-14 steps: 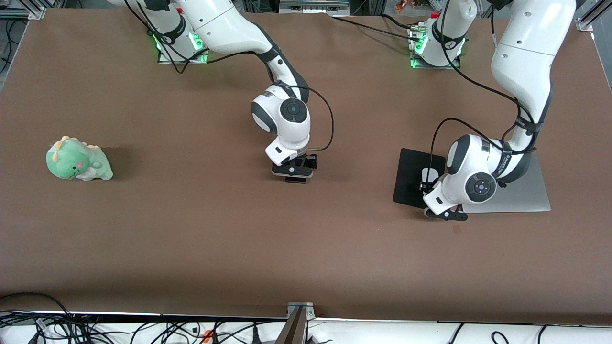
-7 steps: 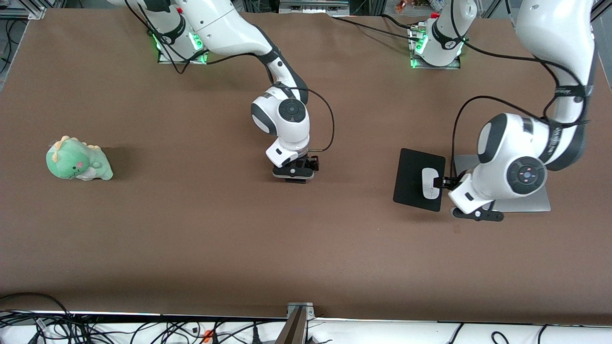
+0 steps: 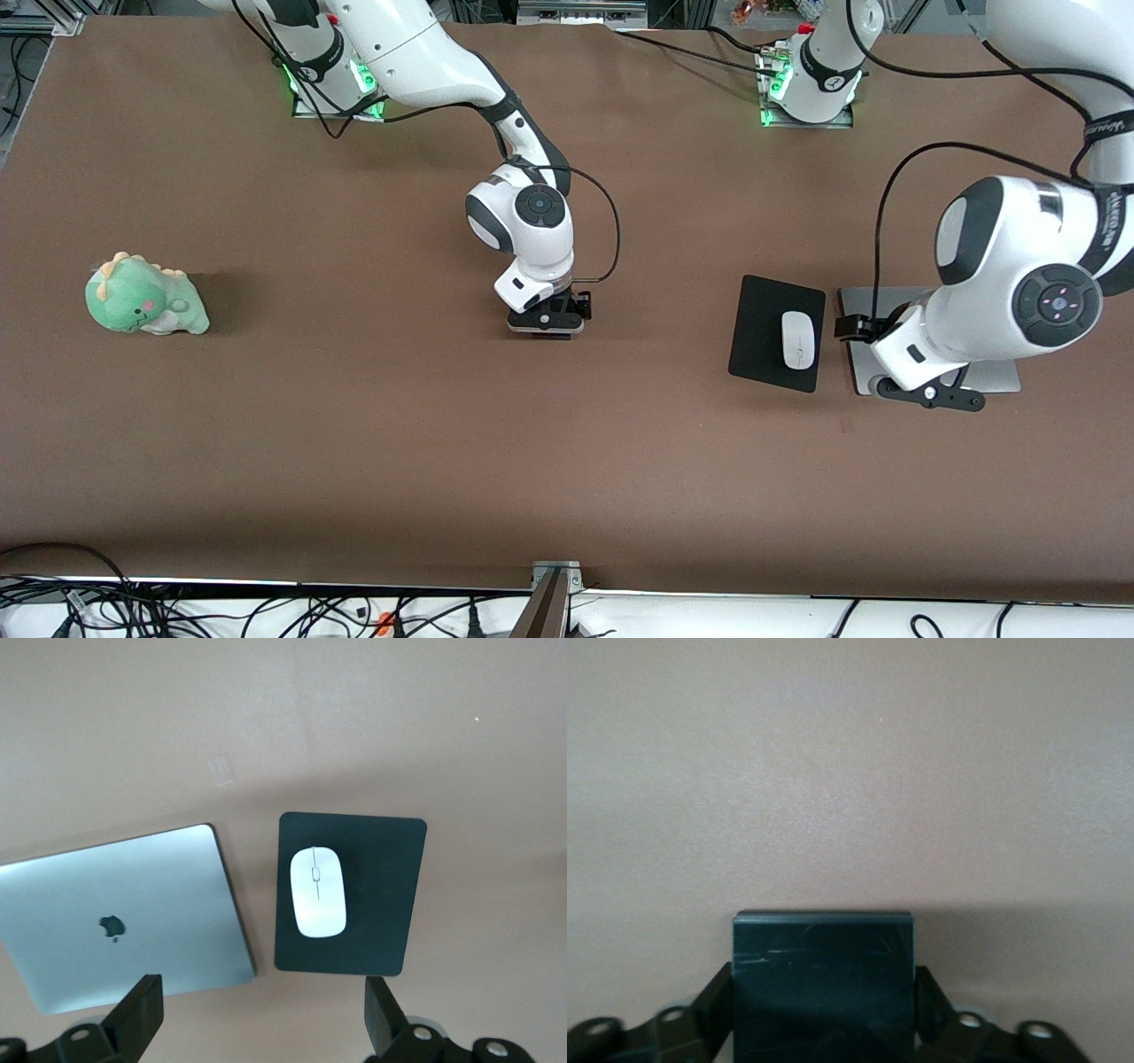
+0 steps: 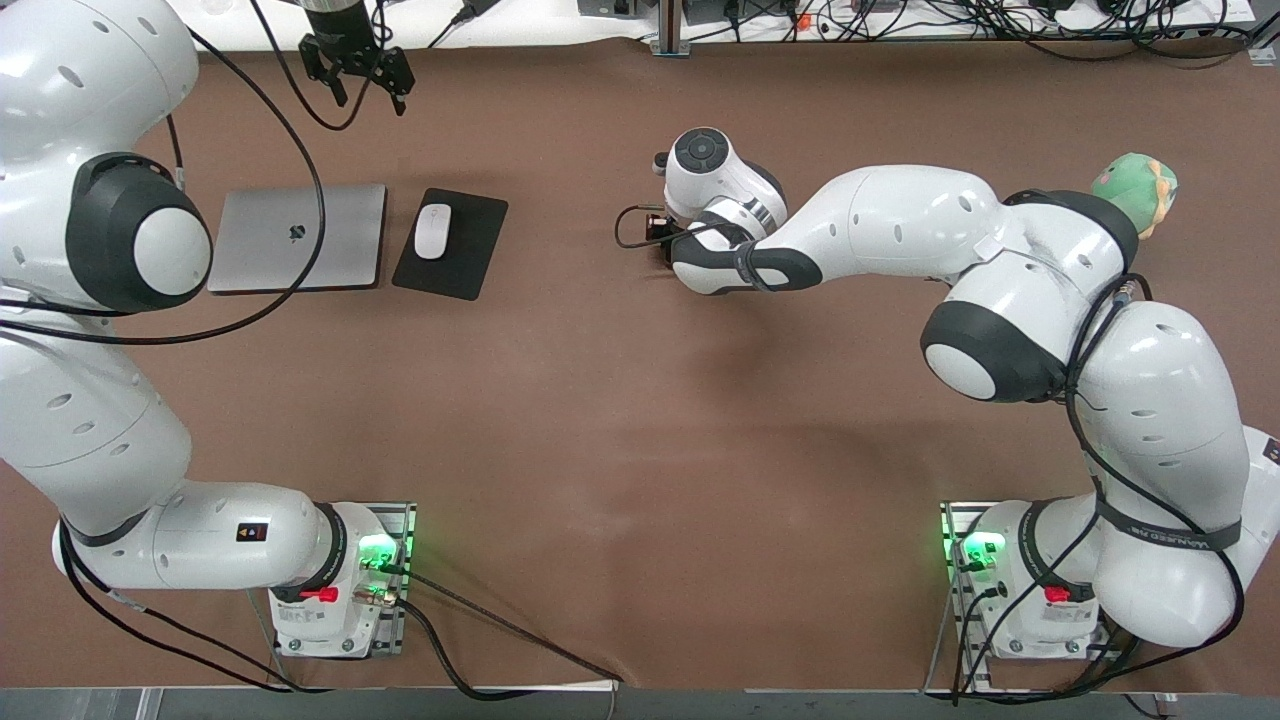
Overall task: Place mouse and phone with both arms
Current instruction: 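Lower the mouse onto the pad and open the left gripper, then retract the left gripper while the right gripper carries the phone toward the plush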
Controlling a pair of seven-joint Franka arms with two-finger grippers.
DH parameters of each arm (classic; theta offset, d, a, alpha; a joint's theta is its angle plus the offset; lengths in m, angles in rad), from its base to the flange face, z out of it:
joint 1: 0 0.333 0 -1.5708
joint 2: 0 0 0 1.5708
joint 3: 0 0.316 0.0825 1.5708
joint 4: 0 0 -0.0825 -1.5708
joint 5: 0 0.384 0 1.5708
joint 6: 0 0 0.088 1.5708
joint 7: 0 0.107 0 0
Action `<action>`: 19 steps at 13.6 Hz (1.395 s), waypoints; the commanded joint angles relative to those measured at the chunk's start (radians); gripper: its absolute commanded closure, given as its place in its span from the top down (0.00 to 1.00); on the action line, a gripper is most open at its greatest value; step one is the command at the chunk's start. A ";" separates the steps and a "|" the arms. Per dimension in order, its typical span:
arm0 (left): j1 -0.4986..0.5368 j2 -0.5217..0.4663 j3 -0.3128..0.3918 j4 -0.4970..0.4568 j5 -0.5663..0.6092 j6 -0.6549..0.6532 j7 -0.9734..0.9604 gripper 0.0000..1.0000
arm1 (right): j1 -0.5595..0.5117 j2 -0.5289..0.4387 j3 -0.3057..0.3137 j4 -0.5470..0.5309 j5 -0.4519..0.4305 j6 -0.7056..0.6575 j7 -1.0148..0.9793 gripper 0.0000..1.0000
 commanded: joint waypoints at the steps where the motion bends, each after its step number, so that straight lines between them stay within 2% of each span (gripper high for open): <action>1: 0.031 -0.080 -0.003 -0.007 0.021 -0.051 0.077 1.00 | -0.010 0.029 0.004 0.019 -0.007 0.008 -0.035 0.40; 4: 0.062 -0.154 -0.013 -0.005 0.010 -0.105 0.076 1.00 | -0.032 0.020 0.005 0.043 -0.005 -0.047 -0.110 0.25; 5: 0.062 -0.170 -0.014 -0.005 0.007 -0.159 0.079 1.00 | -0.052 0.018 0.009 0.081 -0.004 -0.122 -0.156 0.24; 8: 0.060 -0.255 0.003 -0.019 0.001 -0.172 0.073 1.00 | -0.116 0.015 0.027 0.232 0.079 -0.360 -0.335 0.20; 10: 0.037 -0.356 0.052 -0.121 -0.003 -0.093 0.062 1.00 | -0.182 -0.012 0.027 0.251 0.114 -0.429 -0.482 0.20; 12: 0.024 -0.434 0.085 -0.239 -0.002 0.051 0.039 1.00 | -0.239 -0.043 0.024 0.241 0.139 -0.462 -0.616 0.20; 14: -0.039 -0.442 0.165 -0.289 0.000 0.133 0.027 1.00 | -0.312 -0.058 0.018 0.228 0.142 -0.502 -0.688 0.20; 16: -0.043 -0.462 0.171 -0.292 -0.009 0.110 0.031 1.00 | -0.397 -0.097 0.016 0.168 0.148 -0.493 -0.742 0.20; 19: -0.036 -0.461 0.152 -0.246 -0.019 -0.017 0.030 1.00 | -0.504 -0.205 0.003 0.035 0.148 -0.486 -0.767 0.20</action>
